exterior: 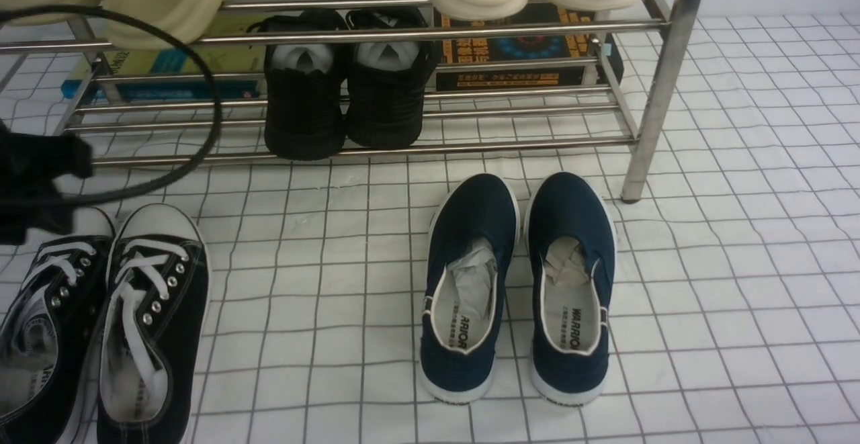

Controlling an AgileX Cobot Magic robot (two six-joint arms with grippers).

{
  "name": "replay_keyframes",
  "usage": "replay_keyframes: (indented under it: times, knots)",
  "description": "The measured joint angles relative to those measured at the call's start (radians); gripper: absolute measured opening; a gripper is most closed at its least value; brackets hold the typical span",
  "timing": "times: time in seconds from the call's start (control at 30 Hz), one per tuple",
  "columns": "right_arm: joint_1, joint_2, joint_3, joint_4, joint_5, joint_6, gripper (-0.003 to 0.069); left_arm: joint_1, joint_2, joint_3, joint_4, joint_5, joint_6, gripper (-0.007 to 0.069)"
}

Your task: Take the shoes off the shelf with your hand from the white checkered tablecloth.

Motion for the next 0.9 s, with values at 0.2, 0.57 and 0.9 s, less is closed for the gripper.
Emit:
replay_keyframes:
  times: [0.2, 0.57, 0.9]
  knots:
    - [0.000, 0.000, 0.000, 0.000, 0.000, 0.000, 0.0239, 0.000, -0.246, 0.148, 0.009, 0.038, 0.032, 0.0009]
    - [0.000, 0.000, 0.000, 0.000, 0.000, 0.000, 0.0239, 0.000, -0.855, 0.760, -0.148, -0.410, 0.093, 0.0001]
    - [0.000, 0.000, 0.000, 0.000, 0.000, 0.000, 0.0239, 0.000, -1.092, 0.911, -0.150, -0.490, 0.094, 0.0009]
